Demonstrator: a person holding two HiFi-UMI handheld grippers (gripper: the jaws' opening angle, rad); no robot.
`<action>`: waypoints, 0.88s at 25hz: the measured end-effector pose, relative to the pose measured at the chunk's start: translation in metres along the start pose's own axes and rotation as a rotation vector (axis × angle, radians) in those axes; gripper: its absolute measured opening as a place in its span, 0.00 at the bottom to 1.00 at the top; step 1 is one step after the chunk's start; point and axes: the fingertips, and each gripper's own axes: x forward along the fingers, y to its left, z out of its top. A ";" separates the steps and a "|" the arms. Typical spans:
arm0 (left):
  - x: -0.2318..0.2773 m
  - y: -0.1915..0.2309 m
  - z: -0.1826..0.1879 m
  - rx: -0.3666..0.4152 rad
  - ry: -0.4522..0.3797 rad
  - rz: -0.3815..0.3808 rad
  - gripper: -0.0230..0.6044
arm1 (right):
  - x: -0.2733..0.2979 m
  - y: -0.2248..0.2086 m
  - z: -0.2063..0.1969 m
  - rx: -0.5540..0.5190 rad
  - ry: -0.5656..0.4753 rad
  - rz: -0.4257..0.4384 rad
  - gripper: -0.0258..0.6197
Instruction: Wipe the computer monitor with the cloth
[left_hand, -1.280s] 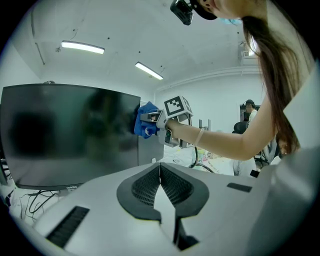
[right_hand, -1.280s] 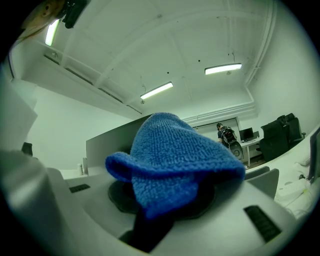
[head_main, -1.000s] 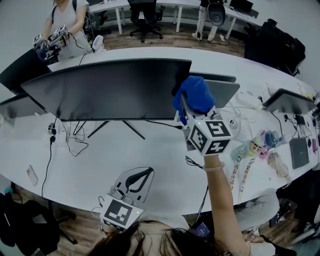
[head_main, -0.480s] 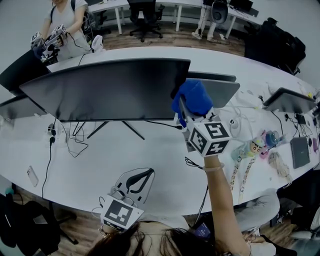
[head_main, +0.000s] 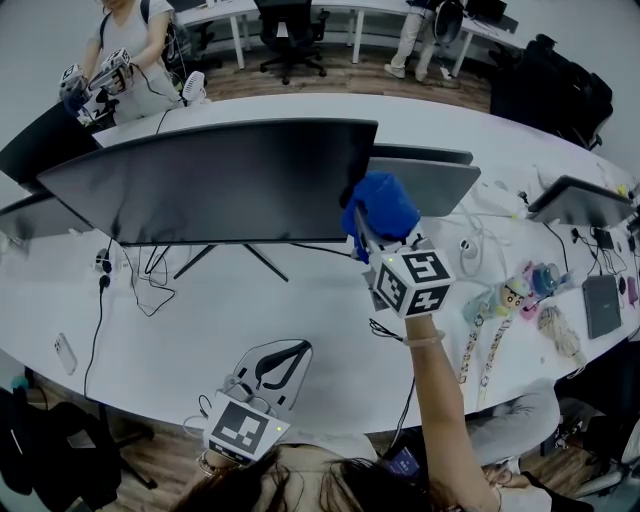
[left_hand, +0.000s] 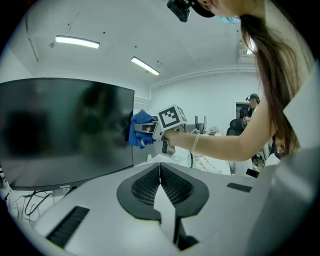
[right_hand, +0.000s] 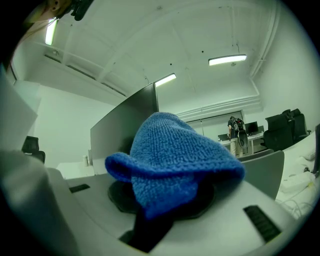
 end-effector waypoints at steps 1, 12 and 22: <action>0.000 0.000 0.000 0.000 0.001 0.000 0.05 | 0.000 0.000 -0.001 0.001 0.002 0.001 0.19; 0.004 0.002 -0.003 -0.012 0.013 0.008 0.05 | 0.003 -0.005 -0.021 0.010 0.029 -0.003 0.19; 0.008 0.006 -0.005 0.006 0.021 0.007 0.05 | 0.006 -0.010 -0.038 0.023 0.057 -0.008 0.19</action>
